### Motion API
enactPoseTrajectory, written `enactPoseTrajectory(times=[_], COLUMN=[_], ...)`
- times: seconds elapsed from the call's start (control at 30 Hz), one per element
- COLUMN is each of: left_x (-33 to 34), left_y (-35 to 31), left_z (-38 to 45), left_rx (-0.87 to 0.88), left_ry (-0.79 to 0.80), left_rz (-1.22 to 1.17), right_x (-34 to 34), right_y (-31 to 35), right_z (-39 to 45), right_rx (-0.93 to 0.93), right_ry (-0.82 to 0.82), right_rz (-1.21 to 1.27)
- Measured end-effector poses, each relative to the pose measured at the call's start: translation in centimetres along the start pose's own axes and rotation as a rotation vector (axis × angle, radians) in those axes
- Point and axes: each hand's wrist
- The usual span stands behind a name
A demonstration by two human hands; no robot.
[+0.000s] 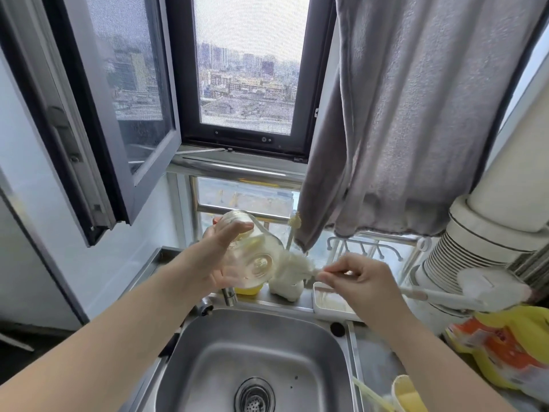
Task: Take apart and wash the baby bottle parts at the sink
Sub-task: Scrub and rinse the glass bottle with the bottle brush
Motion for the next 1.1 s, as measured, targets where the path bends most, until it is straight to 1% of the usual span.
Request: enactPoseTrajectory(times=[0.07,0.17,0.23,0.3,0.4,0.47,0.53,0.6,0.73,0.8,0.87,0.93,0.97,1.03,1.1], left_x=[0.2,0.9,0.9,0.4,-0.2,0.1,0.2,0.0,-0.4,-0.8,-1.4,-1.8,-1.8,-1.7,-1.7], left_y=[0.0,0.1,0.2,0.4,0.7,0.7,0.9,1.2,1.3,1.6,2.4,3.3,3.6,4.2,4.8], left_z=[0.0,-0.4,-0.4,-0.3,0.2,0.3,0.4,0.6,0.1,-0.4,-0.7,-0.8,-1.1,-1.2,-1.2], left_rx=[-0.048,-0.072,-0.052,-0.032,-0.065,-0.090,-0.101,-0.063,0.110,0.217,0.327,0.398,0.418,0.445,0.492], left_ry=[0.003,0.077,0.087,0.062,0.094,0.129,0.138,0.115,0.001,0.029,0.106,0.194,0.224,0.254,0.256], left_rz=[-0.012,-0.060,-0.067,-0.054,-0.067,-0.067,-0.025,0.059,0.243,0.427,0.595,0.698,0.743,0.843,0.935], right_x=[0.1,2.3,2.9,1.8,0.3,1.0,2.2,2.5,0.5,-0.5,-1.2,-1.6,-1.6,-1.3,-0.8], right_y=[1.1,1.8,1.0,0.0,-0.3,0.6,1.0,0.5,-1.2,-1.1,-0.4,0.5,0.9,1.5,1.8], right_z=[0.5,0.0,-0.4,-0.3,0.6,0.8,0.3,-0.1,-0.1,0.1,0.5,1.1,1.3,1.6,1.8], right_rx=[-0.045,-0.110,-0.122,-0.084,-0.017,-0.045,-0.087,-0.096,0.019,0.058,0.090,0.104,0.095,0.057,0.030], right_ry=[-0.018,0.103,0.156,0.129,0.049,0.069,0.137,0.170,0.157,0.160,0.149,0.137,0.139,0.171,0.227], right_rz=[0.071,0.061,-0.007,-0.055,0.027,0.062,0.046,-0.027,-0.179,-0.155,-0.073,-0.011,-0.019,-0.106,-0.269])
Point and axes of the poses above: each hand's wrist, its own z-axis towards the middle knuckle, its own x-axis out of the palm, y = z × x, and after that the axes turned 5 degrees about x, right-handed
